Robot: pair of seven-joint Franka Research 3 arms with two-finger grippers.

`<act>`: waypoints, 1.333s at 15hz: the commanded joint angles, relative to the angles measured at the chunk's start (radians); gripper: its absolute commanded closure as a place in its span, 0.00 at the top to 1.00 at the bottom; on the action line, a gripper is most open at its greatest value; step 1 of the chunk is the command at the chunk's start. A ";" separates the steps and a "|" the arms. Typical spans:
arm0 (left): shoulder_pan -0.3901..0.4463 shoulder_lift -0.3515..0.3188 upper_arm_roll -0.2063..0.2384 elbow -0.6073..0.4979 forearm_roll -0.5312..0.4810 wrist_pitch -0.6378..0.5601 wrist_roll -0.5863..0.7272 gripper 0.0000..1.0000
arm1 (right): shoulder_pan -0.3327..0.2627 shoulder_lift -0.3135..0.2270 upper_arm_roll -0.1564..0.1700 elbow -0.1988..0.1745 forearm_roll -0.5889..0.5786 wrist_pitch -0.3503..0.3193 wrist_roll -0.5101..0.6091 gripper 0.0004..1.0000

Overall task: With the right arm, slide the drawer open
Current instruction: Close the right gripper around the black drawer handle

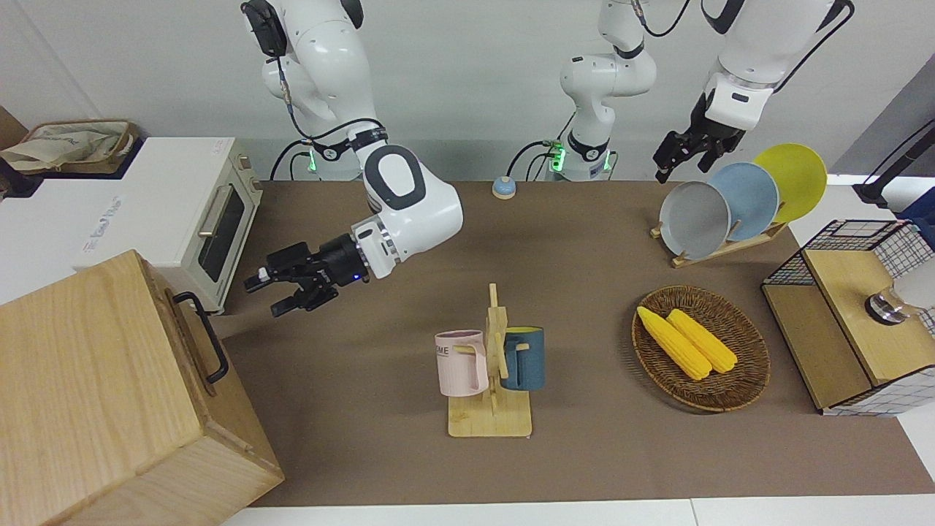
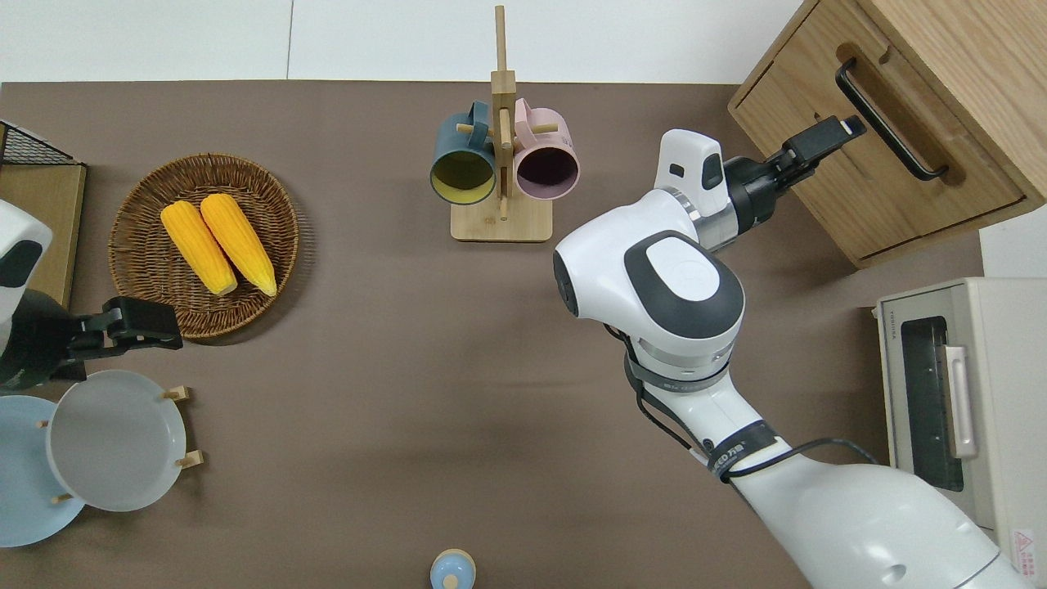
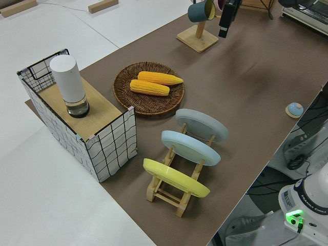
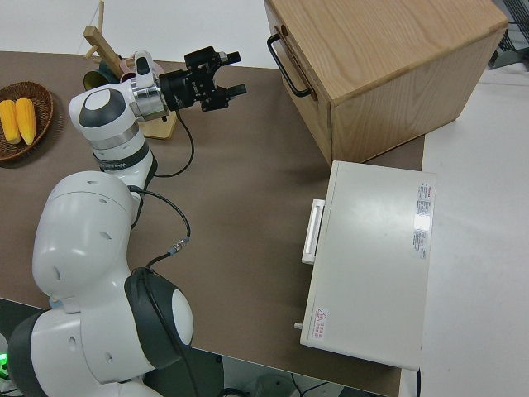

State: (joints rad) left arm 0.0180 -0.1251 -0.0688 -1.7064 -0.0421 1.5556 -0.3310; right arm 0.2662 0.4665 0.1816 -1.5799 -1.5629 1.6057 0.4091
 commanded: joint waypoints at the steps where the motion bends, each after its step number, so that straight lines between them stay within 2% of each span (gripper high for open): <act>1: -0.001 -0.008 0.004 0.004 -0.001 -0.015 0.009 0.99 | -0.016 -0.002 -0.034 -0.019 -0.048 0.077 0.043 0.97; 3: -0.001 -0.008 0.004 0.004 -0.001 -0.016 0.009 0.99 | -0.025 -0.002 -0.045 -0.019 -0.052 0.105 0.057 0.97; 7: -0.001 -0.008 0.004 0.004 -0.001 -0.016 0.009 0.99 | -0.025 0.000 -0.100 -0.028 -0.072 0.172 0.083 0.95; 9: -0.001 -0.008 0.004 0.004 -0.001 -0.015 0.009 0.99 | -0.025 0.000 -0.105 -0.028 -0.072 0.183 0.091 0.94; 14: -0.001 -0.008 0.004 0.004 -0.001 -0.017 0.009 0.99 | -0.028 0.006 -0.148 -0.029 -0.072 0.256 0.115 0.88; 16: -0.001 -0.008 0.004 0.004 -0.001 -0.015 0.009 0.99 | -0.030 0.008 -0.159 -0.029 -0.072 0.273 0.116 0.81; 20: -0.001 -0.008 0.004 0.004 -0.001 -0.017 0.009 0.99 | -0.031 0.009 -0.165 -0.029 -0.074 0.284 0.116 0.57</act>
State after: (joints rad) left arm 0.0180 -0.1251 -0.0688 -1.7064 -0.0421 1.5556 -0.3310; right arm 0.2494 0.4737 0.0119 -1.5980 -1.5983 1.8658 0.4925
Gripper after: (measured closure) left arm 0.004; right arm 0.233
